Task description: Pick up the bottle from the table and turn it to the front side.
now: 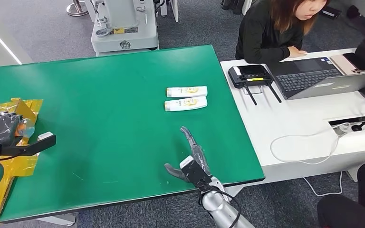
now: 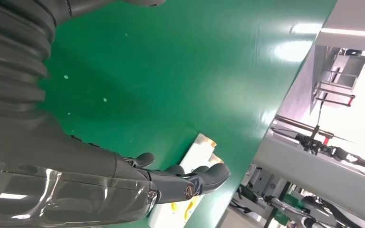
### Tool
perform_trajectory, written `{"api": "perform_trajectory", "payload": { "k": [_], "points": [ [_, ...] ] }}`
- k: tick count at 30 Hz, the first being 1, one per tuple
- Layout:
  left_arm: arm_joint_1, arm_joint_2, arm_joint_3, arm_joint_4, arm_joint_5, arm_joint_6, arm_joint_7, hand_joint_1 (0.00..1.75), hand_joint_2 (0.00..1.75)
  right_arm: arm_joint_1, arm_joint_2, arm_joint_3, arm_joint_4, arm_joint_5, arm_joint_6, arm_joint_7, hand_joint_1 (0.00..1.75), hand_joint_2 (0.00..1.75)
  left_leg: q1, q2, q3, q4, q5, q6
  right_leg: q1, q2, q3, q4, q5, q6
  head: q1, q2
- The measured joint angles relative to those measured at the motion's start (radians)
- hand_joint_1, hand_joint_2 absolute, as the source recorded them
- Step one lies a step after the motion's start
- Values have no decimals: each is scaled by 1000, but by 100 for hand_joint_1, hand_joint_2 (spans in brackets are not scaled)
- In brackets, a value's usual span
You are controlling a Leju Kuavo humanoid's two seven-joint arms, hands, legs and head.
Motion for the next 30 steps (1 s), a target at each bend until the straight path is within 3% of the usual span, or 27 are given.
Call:
{"api": "perform_trajectory", "payload": {
  "k": [7, 12, 20, 30],
  "points": [
    [131, 110, 62, -167, 64, -92, -39, 175, 175, 18, -4, -4, -19, 0, 1, 5, 0, 175, 0, 0, 0, 0, 0, 0, 0, 0, 0, 0, -1, -1, 0, 0],
    [200, 126, 93, -246, 78, -112, -46, 175, 175, 19, -7, -6, -25, 0, 7, 2, 0, 175, 0, -2, 0, 0, 0, 0, 0, -2, 0, 0, -1, -1, 0, 0],
    [227, 82, 99, -284, 124, -147, -153, 175, 175, 9, -8, -6, -25, 2, 21, 0, 0, 175, 0, -3, 0, 1, 0, 0, 0, -4, 1, -1, 0, 0, 0, 0],
    [176, -10, 92, -227, 194, -172, -209, 175, 175, -5, -8, 2, -17, 2, 33, 8, 0, 175, 0, -3, 0, 1, 0, 0, 0, -3, 1, -1, 0, 0, 0, 0]
  ]
}}
